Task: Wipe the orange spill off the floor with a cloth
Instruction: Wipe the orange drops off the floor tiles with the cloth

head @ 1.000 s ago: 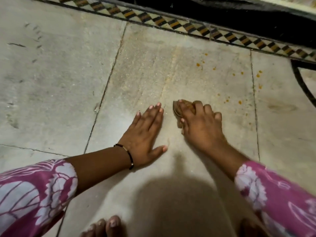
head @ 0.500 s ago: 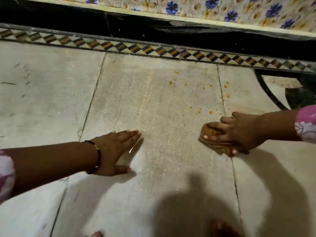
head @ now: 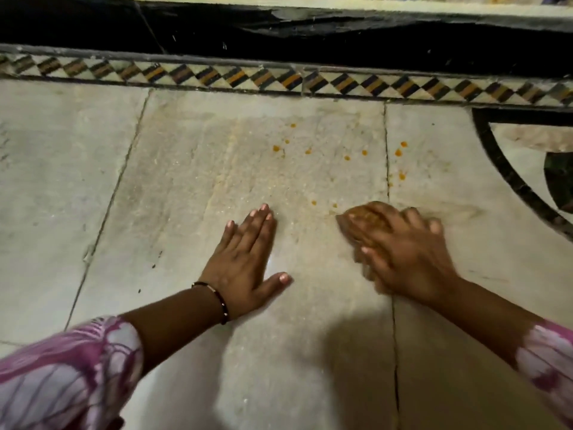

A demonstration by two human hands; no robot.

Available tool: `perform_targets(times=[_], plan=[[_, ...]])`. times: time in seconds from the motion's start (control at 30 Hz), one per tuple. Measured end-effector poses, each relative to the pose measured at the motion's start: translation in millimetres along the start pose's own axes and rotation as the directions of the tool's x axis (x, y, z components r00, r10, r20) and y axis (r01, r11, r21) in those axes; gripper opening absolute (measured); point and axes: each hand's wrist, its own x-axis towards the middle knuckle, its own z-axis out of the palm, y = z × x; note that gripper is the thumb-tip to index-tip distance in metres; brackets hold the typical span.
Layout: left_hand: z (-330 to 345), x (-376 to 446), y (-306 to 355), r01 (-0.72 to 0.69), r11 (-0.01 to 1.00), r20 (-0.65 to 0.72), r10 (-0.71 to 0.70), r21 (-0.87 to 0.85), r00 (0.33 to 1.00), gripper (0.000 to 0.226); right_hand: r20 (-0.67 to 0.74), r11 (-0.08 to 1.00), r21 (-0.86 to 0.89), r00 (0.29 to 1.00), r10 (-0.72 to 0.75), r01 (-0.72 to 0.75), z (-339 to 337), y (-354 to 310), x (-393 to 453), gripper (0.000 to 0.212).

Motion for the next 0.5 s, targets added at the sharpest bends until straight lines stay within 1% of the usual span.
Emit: perform_targets(times=[0.03,0.07,0.1,0.17,0.23,0.3,0.37,0.43,0.47,0.5], plan=[[6.1,1.8,4.7,0.025,1.0,-0.022,-0.025,0.01,0.999,0.094,-0.012,0.999,-0.03,0.999,0.031,-0.031,0.6,12.5,-14.5,0.056],[11.8,2.7,7.1,0.052,0.998,-0.041,-0.051,0.028,0.998,0.093,-0.015,0.998,-0.051,0.999,0.028,-0.029,2.3,19.4,-28.8,0.056],[15.7,2.4,8.6,0.069,0.997,-0.065,-0.066,0.042,0.996,0.093,-0.018,0.998,-0.061,1.0,-0.006,0.004,2.6,18.7,-42.6,0.056],[18.0,1.2,9.2,0.074,0.996,-0.094,-0.069,0.047,0.993,0.093,-0.046,0.99,-0.055,0.99,-0.134,0.132,6.3,2.6,-56.4,0.054],[15.6,1.3,9.5,0.072,0.996,-0.104,-0.066,0.054,0.992,0.093,-0.085,0.967,-0.036,0.963,-0.254,0.252,8.4,-17.9,-43.0,0.053],[15.1,1.6,10.6,0.072,0.996,-0.105,-0.065,0.057,0.992,0.093,-0.114,0.952,-0.072,0.946,-0.304,0.298,12.8,-41.9,-6.6,0.054],[15.1,1.3,12.5,0.08,0.995,-0.099,-0.074,0.053,0.992,0.092,-0.109,0.958,-0.095,0.954,-0.28,0.271,9.2,-62.1,35.6,0.063],[14.1,1.5,13.5,0.082,0.995,-0.11,-0.076,0.052,0.991,0.092,-0.036,0.972,-0.1,0.975,-0.218,0.214,7.7,-59.9,65.7,0.081],[13.5,1.4,13.6,0.079,0.995,-0.115,-0.072,0.054,0.991,0.091,-0.024,0.98,-0.091,0.984,-0.178,0.175,7.3,-50.1,70.8,0.084],[12.9,2.1,13.6,0.072,0.996,-0.114,-0.065,0.053,0.991,0.091,-0.046,0.989,-0.096,0.992,-0.117,0.113,6.2,-35.5,68.3,0.081]])
